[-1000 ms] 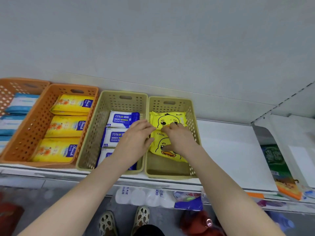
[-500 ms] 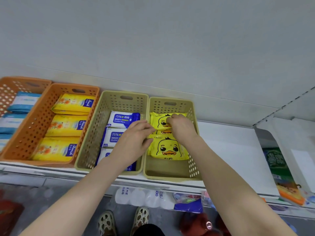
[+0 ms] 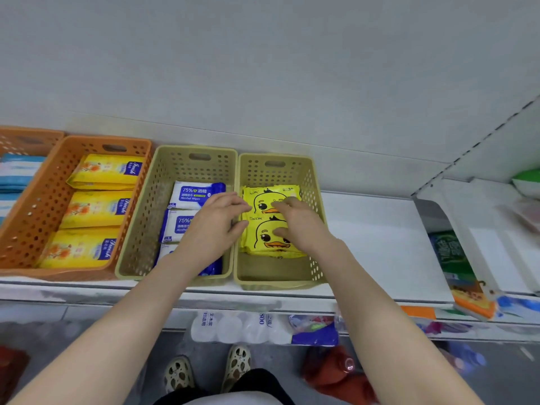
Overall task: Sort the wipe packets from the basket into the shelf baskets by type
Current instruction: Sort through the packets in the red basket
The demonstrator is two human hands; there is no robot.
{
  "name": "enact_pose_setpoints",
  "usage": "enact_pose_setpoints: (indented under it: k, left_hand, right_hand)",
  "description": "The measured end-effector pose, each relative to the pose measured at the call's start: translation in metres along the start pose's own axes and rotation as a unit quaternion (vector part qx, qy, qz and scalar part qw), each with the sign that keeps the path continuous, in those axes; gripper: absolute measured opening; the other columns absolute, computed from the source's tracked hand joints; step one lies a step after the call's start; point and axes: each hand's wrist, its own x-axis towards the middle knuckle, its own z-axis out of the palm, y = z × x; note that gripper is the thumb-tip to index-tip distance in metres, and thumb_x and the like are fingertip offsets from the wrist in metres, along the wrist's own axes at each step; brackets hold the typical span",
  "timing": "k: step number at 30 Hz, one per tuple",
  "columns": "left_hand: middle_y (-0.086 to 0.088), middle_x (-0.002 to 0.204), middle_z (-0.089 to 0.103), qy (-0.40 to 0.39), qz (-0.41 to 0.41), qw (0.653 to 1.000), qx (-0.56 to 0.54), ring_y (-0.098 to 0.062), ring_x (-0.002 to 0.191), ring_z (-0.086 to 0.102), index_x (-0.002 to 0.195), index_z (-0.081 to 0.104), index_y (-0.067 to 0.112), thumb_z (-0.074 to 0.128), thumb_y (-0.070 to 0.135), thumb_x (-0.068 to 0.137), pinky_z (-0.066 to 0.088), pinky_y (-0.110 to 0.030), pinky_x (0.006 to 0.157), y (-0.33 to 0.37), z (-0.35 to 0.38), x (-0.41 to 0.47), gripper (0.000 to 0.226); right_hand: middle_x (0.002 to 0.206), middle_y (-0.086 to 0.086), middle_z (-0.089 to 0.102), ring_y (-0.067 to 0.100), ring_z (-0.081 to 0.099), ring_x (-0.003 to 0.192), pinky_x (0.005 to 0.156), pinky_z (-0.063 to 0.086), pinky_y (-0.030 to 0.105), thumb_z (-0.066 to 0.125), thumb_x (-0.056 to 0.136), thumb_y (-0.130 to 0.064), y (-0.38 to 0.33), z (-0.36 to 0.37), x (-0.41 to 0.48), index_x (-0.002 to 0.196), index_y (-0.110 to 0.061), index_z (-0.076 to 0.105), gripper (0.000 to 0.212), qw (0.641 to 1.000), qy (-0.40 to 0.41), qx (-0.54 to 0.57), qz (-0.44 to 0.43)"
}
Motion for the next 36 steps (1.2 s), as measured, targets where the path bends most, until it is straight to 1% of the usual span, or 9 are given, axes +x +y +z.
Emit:
enact_pose_setpoints:
  k: [7, 11, 14, 18, 22, 25, 30, 33, 36]
  left_hand:
    - [0.001, 0.127, 0.062, 0.013, -0.002, 1.0, -0.007, -0.022, 0.13, 0.045, 0.122, 0.07, 0.016, 0.066, 0.02, 0.092, 0.034, -0.033, 0.108, -0.001, 0.003, 0.0, 0.03]
    - [0.001, 0.125, 0.063, 0.021, 0.001, 1.0, 0.0, -0.022, 0.128, 0.046, 0.121, 0.07, 0.016, 0.065, 0.02, 0.092, 0.035, -0.033, 0.106, -0.001, 0.005, 0.0, 0.029]
    - [-0.001, 0.122, 0.065, 0.021, 0.012, 0.999, 0.026, -0.025, 0.126, 0.048, 0.119, 0.071, 0.015, 0.067, 0.018, 0.091, 0.037, -0.034, 0.105, 0.0, 0.005, 0.0, 0.028]
    - [-0.008, 0.109, 0.071, 0.035, 0.092, 0.985, 0.142, -0.037, 0.12, 0.057, 0.108, 0.074, 0.008, 0.081, 0.01, 0.075, 0.049, -0.044, 0.098, 0.017, 0.005, 0.001, 0.033]
    - [-0.003, 0.125, 0.061, -0.121, 0.081, 0.969, 0.198, -0.026, 0.124, 0.05, 0.122, 0.065, 0.012, 0.07, 0.026, 0.087, 0.052, -0.039, 0.09, 0.051, 0.024, 0.005, 0.037]
    - [-0.005, 0.124, 0.057, -0.232, 0.034, 0.932, 0.275, -0.028, 0.115, 0.054, 0.124, 0.058, 0.011, 0.066, 0.018, 0.091, 0.051, -0.039, 0.076, 0.064, 0.041, 0.009, 0.035]
    - [-0.011, 0.128, 0.054, -0.296, 0.041, 0.903, 0.308, -0.033, 0.116, 0.055, 0.135, 0.054, 0.009, 0.047, 0.001, 0.096, 0.04, -0.035, 0.069, 0.069, 0.053, 0.015, 0.041]
    - [-0.01, 0.128, 0.052, -0.311, 0.032, 0.905, 0.289, -0.032, 0.116, 0.054, 0.133, 0.057, 0.011, 0.051, 0.005, 0.096, 0.04, -0.034, 0.07, 0.066, 0.054, 0.018, 0.038]
    - [-0.009, 0.124, 0.053, -0.294, 0.011, 0.923, 0.248, -0.03, 0.116, 0.053, 0.136, 0.052, 0.015, 0.058, 0.011, 0.095, 0.043, -0.035, 0.071, 0.064, 0.052, 0.014, 0.041]
  right_hand:
    - [0.142, 0.004, 0.053, 0.025, 0.048, 0.129, 0.104, 0.041, 0.035, 0.067, 0.09, -0.03, 0.004, -0.022, 0.008, 0.141, -0.018, 0.05, 0.055, 0.993, -0.112, 0.032, -0.006]
    - [0.11, 0.0, 0.06, 0.021, 0.054, 0.103, 0.079, 0.044, 0.027, 0.067, 0.089, -0.027, 0.001, -0.008, -0.007, 0.132, -0.016, 0.06, 0.045, 0.982, -0.185, 0.022, -0.02]
    - [0.127, 0.004, 0.062, 0.028, 0.057, 0.116, 0.093, 0.049, 0.034, 0.073, 0.083, -0.024, -0.003, 0.016, -0.01, 0.135, -0.026, 0.057, 0.054, 0.991, -0.132, -0.027, -0.023]
    - [0.129, 0.009, 0.056, 0.03, 0.053, 0.118, 0.093, 0.045, 0.035, 0.064, 0.089, -0.009, 0.006, 0.01, -0.011, 0.139, -0.026, 0.052, 0.054, 0.999, -0.016, -0.018, -0.039]
    - [0.14, 0.013, 0.045, 0.034, 0.051, 0.124, 0.096, 0.047, 0.037, 0.05, 0.085, 0.011, 0.01, -0.001, 0.011, 0.148, -0.025, 0.038, 0.074, 0.997, -0.046, -0.049, -0.027]
    - [0.136, 0.014, 0.045, 0.036, 0.051, 0.122, 0.093, 0.048, 0.037, 0.05, 0.087, 0.008, 0.01, -0.005, 0.033, 0.148, -0.024, 0.039, 0.069, 0.994, -0.08, -0.07, -0.016]
    - [0.125, 0.012, 0.047, 0.037, 0.046, 0.12, 0.088, 0.045, 0.037, 0.079, 0.078, -0.02, 0.001, -0.001, 0.051, 0.119, -0.016, 0.056, 0.047, 0.987, -0.107, -0.119, 0.009]
    - [0.107, 0.01, 0.061, 0.033, 0.06, 0.105, 0.073, 0.043, 0.03, 0.07, 0.082, -0.01, -0.002, -0.003, 0.057, 0.104, -0.015, 0.062, 0.023, 0.989, -0.099, -0.112, 0.005]
    - [0.106, 0.014, 0.065, 0.035, 0.062, 0.1, 0.072, 0.042, 0.03, 0.06, 0.086, 0.0, 0.0, -0.004, 0.061, 0.105, -0.011, 0.067, 0.023, 0.994, -0.051, -0.098, 0.007]
